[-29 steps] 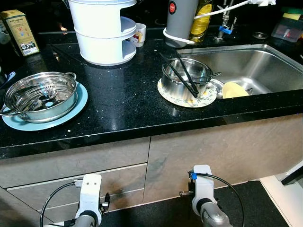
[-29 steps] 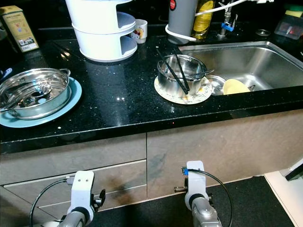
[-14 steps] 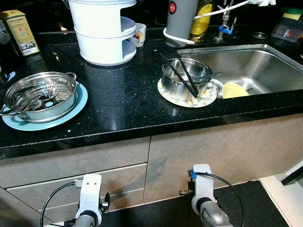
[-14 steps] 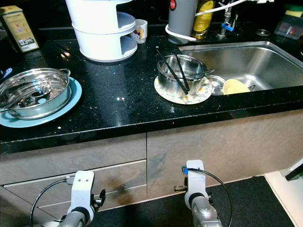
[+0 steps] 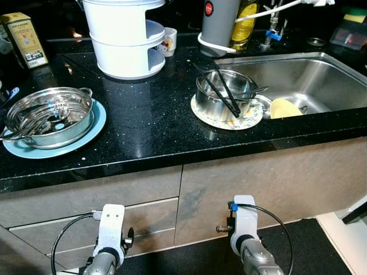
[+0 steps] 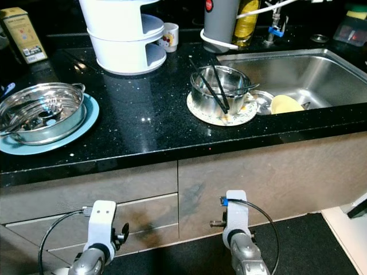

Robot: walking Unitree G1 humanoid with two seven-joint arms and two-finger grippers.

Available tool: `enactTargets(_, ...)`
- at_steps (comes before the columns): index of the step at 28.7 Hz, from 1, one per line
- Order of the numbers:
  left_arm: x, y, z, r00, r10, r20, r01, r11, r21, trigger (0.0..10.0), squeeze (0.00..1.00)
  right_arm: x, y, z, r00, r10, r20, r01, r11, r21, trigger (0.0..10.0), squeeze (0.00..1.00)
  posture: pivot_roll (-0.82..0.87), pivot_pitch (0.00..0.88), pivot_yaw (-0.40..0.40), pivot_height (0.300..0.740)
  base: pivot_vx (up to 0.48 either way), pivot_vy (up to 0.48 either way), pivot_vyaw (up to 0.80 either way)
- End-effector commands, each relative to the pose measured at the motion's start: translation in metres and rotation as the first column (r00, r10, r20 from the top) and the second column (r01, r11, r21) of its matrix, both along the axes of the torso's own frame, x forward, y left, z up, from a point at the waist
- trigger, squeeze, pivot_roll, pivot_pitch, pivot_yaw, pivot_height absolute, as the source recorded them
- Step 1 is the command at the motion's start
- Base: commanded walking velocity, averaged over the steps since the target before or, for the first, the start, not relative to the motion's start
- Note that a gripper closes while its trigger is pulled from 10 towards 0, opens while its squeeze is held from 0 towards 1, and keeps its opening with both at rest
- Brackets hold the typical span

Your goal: Kitchen organization

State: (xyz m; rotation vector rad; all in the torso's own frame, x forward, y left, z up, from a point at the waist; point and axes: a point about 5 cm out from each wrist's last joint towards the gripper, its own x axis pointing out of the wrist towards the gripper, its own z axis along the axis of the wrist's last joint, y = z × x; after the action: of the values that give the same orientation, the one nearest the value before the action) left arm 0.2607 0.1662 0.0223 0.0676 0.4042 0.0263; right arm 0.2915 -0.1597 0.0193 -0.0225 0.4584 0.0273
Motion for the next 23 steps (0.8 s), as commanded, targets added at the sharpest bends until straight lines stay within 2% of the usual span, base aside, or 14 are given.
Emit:
enactTargets(1, -0.004, 0.006, -0.007, 0.999, 0.018, -0.046, -0.017, 1.000, 0.026, 10.0, 0.00, -0.002, 0.004, -0.003, 0.999, 0.035, -0.018, -0.036, 0.999, -0.017, 10.0, 0.00, -0.07, 0.216, -0.030, 0.740, 0.000, 0.000, 0.00)
enactTargets(4, -0.006, 0.008, -0.009, 0.997, 0.044, -0.056, -0.042, 0.999, 0.035, 10.0, 0.00, -0.002, 0.007, -0.001, 0.997, 0.075, -0.014, -0.075, 0.997, -0.010, 10.0, 0.00, -0.08, 0.210, -0.037, 0.740, 0.000, 0.000, 0.00)
enactTargets(11, -0.006, 0.003, -0.007, 0.999, -0.008, -0.042, 0.009, 1.000, 0.019, 10.0, 0.00, 0.000, 0.003, -0.001, 0.998, 0.060, -0.009, -0.060, 0.998, 0.007, 10.0, 0.00, -0.08, 0.204, -0.036, 0.740, 0.000, 0.000, 0.00)
enactTargets(23, -0.002, -0.003, -0.004, 0.999, -0.012, -0.029, 0.012, 1.000, -0.004, 10.0, 0.00, 0.001, 0.002, 0.000, 0.998, 0.070, -0.005, -0.070, 0.998, 0.005, 10.0, 0.00, -0.09, 0.207, -0.044, 0.740, 0.000, 0.000, 0.00)
